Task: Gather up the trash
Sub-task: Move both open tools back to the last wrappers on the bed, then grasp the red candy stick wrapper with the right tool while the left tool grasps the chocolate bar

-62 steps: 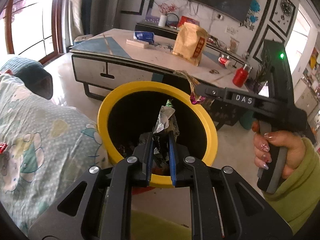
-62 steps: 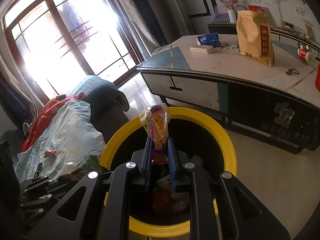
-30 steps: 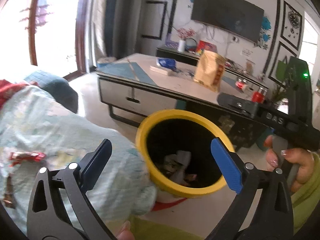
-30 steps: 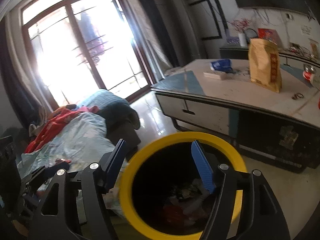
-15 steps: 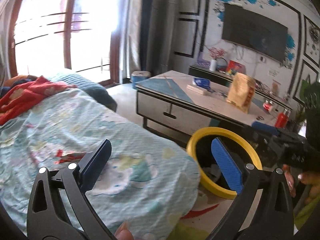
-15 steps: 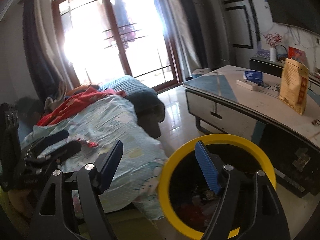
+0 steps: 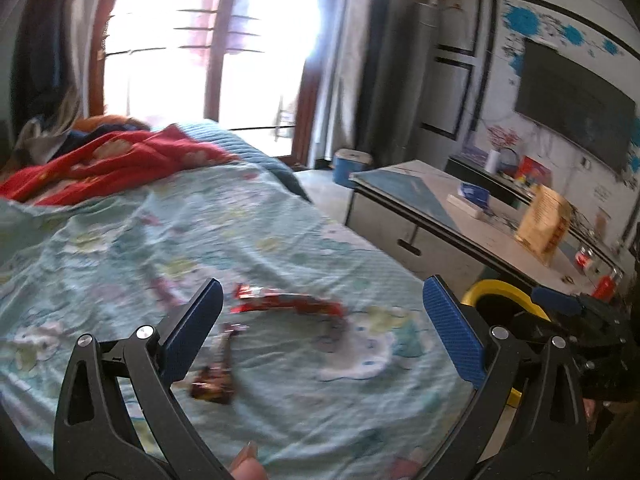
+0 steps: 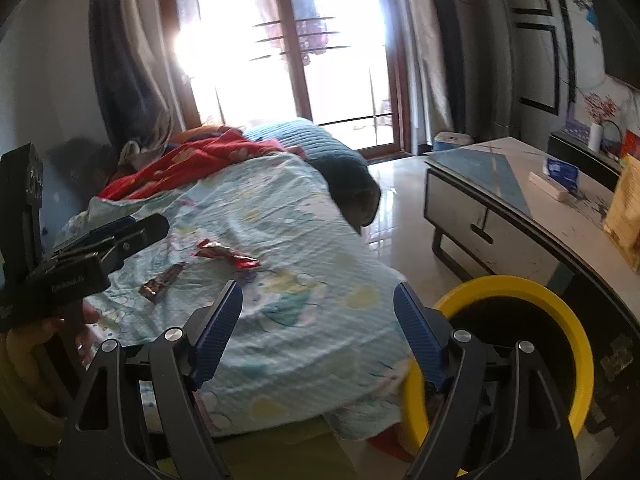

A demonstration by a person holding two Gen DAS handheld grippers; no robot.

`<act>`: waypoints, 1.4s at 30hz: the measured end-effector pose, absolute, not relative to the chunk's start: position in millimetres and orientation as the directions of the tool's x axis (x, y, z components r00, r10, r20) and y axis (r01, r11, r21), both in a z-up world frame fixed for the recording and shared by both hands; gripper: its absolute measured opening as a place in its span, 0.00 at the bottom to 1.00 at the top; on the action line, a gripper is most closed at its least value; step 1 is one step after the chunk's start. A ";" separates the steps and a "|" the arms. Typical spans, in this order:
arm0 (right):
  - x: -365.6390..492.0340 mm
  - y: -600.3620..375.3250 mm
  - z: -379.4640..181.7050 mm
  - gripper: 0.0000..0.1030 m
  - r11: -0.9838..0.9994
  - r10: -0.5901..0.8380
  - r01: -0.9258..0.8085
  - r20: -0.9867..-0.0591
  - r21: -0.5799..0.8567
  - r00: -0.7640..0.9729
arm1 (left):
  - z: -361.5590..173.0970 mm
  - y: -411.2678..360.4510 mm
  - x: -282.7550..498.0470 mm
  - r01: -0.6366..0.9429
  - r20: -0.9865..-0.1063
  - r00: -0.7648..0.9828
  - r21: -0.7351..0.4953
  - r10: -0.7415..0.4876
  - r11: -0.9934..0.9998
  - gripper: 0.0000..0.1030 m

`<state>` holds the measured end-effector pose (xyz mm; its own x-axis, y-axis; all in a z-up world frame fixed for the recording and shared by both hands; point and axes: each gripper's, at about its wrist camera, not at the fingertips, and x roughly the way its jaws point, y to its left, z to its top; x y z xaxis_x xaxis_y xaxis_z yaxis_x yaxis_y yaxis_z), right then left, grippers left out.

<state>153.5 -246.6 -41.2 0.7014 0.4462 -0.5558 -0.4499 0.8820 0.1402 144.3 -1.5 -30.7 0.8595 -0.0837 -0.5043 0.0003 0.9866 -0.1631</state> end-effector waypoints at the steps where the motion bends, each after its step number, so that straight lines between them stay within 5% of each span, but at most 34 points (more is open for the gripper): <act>1: 155.5 -238.4 -41.5 0.73 0.878 0.449 -0.460 -0.561 0.134 0.695 | -31.5 5.7 144.0 -0.014 -0.508 0.858 -0.170 -0.076 0.985 0.89; 14: 203.7 -141.7 -59.5 0.73 0.807 0.493 -0.584 -0.641 0.086 0.588 | -57.4 79.6 143.2 -0.130 -0.612 0.789 -0.261 -0.059 0.957 0.88; 23: 247.4 -91.5 -100.5 0.64 0.773 0.441 -0.634 -0.750 0.039 0.492 | -93.5 74.8 151.7 -0.080 -0.693 0.696 -0.338 -0.190 0.938 0.56; 29: 251.5 -88.4 -119.0 0.27 0.784 0.438 -0.618 -0.758 0.059 0.484 | -103.0 71.5 153.6 -0.066 -0.707 0.670 -0.361 -0.227 0.930 0.33; 32: 247.4 -92.0 -118.5 0.23 0.787 0.446 -0.613 -0.752 0.071 0.485 | -106.0 66.9 155.8 -0.058 -0.717 0.655 -0.360 -0.237 0.931 0.22; 42: 218.1 -122.8 -112.2 0.21 0.808 0.479 -0.572 -0.723 0.141 0.498 | -103.3 37.0 156.0 0.058 -0.715 0.636 -0.331 -0.290 0.942 0.17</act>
<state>218.1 -122.8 -112.2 0.4981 0.4790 -0.7228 -0.5722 0.8079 0.1409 156.0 37.0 -103.3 0.6363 -0.2904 -0.7147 0.0577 0.9418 -0.3313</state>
